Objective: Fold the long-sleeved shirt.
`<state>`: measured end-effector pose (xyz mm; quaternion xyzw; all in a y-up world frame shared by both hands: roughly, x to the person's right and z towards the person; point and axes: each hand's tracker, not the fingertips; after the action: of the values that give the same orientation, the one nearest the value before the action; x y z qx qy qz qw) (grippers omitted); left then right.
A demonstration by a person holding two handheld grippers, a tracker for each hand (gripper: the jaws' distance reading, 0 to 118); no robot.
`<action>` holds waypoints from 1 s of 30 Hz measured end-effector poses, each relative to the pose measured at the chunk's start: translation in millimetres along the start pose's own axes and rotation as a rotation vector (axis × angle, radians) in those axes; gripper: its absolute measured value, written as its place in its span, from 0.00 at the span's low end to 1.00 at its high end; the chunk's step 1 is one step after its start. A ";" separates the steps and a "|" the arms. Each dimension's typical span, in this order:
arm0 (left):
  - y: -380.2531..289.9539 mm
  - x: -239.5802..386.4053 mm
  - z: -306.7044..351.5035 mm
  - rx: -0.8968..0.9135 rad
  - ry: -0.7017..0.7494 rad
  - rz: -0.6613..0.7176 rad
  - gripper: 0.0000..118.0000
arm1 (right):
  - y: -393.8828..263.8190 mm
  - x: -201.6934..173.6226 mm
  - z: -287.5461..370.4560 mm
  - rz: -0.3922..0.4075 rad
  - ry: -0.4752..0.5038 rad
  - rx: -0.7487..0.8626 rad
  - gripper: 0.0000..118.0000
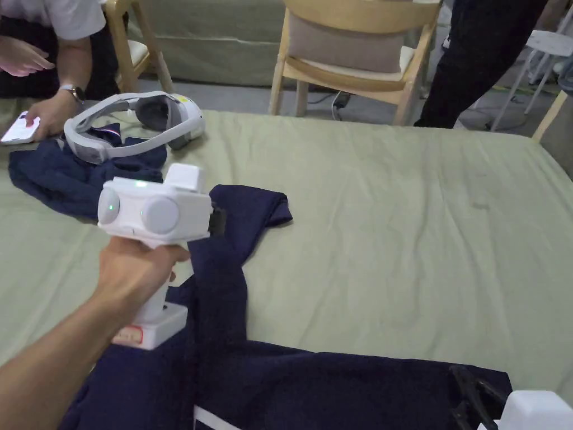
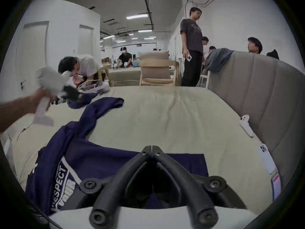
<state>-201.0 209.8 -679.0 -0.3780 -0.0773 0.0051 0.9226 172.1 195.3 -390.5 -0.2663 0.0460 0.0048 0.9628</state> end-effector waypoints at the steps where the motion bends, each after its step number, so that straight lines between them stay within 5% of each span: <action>1: 18.5 -2.2 -26.4 -0.038 0.014 -0.034 0.25 | 0.4 2.1 -10.3 -0.007 0.009 -0.003 0.00; 3: 43.1 -7.0 -72.0 -0.103 0.089 -0.068 0.85 | 0.3 4.9 -26.9 -0.027 0.019 -0.012 0.00; 4: 55.6 -13.3 -81.2 -0.047 0.065 -0.056 0.94 | 0.1 5.5 -34.8 -0.033 0.024 -0.012 0.00; 7: 80.3 -23.8 -120.7 -0.144 0.014 0.094 0.88 | -0.4 2.7 -52.5 -0.020 0.032 -0.019 0.00; 10: 62.6 -30.9 -165.8 -0.302 0.004 0.041 0.89 | -1.3 1.9 -69.1 -0.010 0.032 -0.023 0.00; 13: 51.8 -28.4 -160.2 -0.280 0.067 0.086 0.35 | -2.7 2.2 -72.3 -0.031 0.028 -0.029 0.00; 14: 55.0 -30.3 -151.2 -0.226 0.053 0.115 0.06 | -2.9 2.6 -70.0 -0.032 0.026 -0.026 0.00; 20: 57.9 -25.2 -61.9 0.004 -0.001 0.133 0.05 | 0.5 1.9 -30.1 -0.048 0.016 -0.003 0.00; 24: 40.8 -2.9 9.3 0.039 -0.006 0.012 0.05 | 2.4 -2.4 6.5 -0.063 0.019 0.023 0.00; 28: 8.0 12.6 98.7 0.178 -0.055 0.088 0.05 | 0.9 -5.8 53.9 -0.074 0.013 0.046 0.00; 30: -16.6 26.9 147.4 0.193 -0.062 -0.014 0.05 | -2.3 -3.9 74.8 -0.078 0.010 0.055 0.00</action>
<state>-196.8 302.5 -560.2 -0.2864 -0.1076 0.0178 0.9519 174.8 231.8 -325.2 -0.2413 0.0403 -0.0353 0.9690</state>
